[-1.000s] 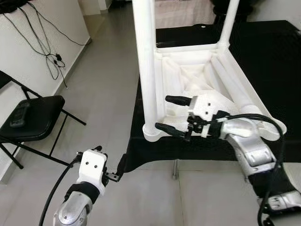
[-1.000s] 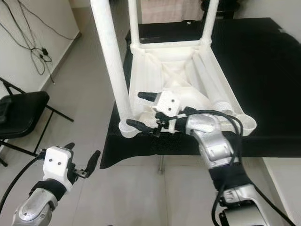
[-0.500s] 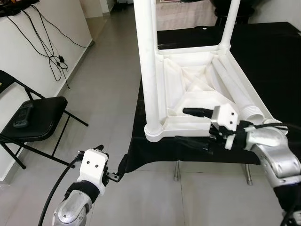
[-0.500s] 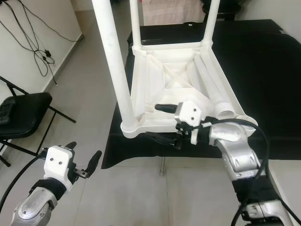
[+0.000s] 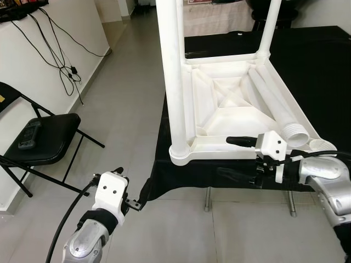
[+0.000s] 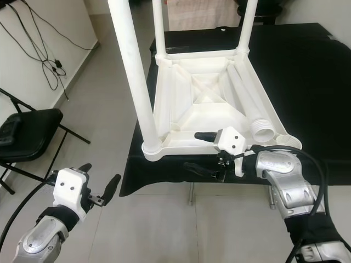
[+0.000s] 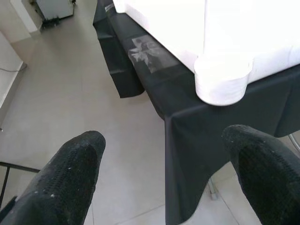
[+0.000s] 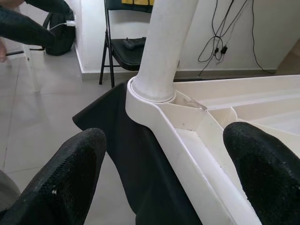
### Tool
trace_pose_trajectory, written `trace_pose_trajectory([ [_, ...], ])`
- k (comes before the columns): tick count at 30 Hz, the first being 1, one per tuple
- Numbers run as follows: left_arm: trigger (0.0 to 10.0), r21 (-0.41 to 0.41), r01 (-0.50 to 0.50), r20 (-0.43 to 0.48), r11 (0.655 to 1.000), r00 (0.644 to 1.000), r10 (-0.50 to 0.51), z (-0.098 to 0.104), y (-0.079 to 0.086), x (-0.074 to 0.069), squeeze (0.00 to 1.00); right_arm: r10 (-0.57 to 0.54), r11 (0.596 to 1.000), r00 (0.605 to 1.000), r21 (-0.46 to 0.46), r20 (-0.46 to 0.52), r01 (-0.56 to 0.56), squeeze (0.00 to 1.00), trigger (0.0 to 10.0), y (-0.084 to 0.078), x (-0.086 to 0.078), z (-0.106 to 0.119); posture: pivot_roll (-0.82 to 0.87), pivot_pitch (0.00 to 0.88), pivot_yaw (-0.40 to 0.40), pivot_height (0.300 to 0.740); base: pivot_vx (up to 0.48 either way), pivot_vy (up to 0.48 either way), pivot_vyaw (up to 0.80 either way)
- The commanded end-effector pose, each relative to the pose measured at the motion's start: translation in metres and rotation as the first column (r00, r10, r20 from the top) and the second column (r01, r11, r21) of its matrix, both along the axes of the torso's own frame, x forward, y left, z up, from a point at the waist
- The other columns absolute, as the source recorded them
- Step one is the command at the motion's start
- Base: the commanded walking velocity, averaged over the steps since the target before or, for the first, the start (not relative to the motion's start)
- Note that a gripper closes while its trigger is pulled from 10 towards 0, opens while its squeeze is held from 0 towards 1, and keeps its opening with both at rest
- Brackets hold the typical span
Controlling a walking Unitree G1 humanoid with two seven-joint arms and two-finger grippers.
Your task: Building children table
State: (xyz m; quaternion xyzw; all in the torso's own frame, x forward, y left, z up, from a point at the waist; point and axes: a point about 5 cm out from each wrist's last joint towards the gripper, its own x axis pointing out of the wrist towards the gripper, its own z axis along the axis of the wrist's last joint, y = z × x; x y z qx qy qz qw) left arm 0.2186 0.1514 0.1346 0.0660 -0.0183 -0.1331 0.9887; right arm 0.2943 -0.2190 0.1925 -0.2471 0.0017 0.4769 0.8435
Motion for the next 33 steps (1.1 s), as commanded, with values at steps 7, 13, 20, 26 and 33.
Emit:
trace_pose_trajectory([
  [7,10.0,0.020,0.043,-0.061,0.999,0.997,-0.041,-0.007,-0.007,-0.002,0.00,-0.036,0.999,0.999,-0.023,-0.015,0.035,0.00,10.0,0.001,-0.002,-0.010,-0.10,0.096,0.082,0.740,0.000,0.000,0.00],
  [13,10.0,0.010,0.137,-0.085,0.991,0.987,-0.135,-0.007,-0.020,-0.007,0.00,-0.037,0.998,0.999,-0.045,-0.033,0.035,0.00,10.0,0.002,-0.005,-0.018,-0.10,0.097,0.082,0.740,0.000,0.000,0.00],
  [20,10.0,0.016,0.177,-0.088,0.984,0.981,-0.175,-0.007,-0.028,-0.008,0.00,-0.128,0.990,0.992,-0.065,0.004,0.128,0.00,10.0,0.003,-0.001,-0.025,-0.11,0.095,0.087,0.740,0.000,0.000,0.00],
  [26,10.0,0.014,0.154,-0.081,0.988,0.985,-0.152,-0.006,-0.025,-0.005,0.00,-0.181,0.982,0.983,-0.057,0.000,0.181,0.00,10.0,0.005,-0.001,-0.034,-0.10,0.092,0.087,0.740,0.000,0.000,0.00],
  [33,10.0,-0.014,0.118,-0.069,0.993,0.990,-0.119,-0.003,-0.021,-0.003,0.00,-0.150,0.988,0.989,-0.042,0.009,0.150,0.00,10.0,0.013,-0.001,-0.032,-0.11,0.092,0.081,0.740,0.000,-0.126,0.00],
])
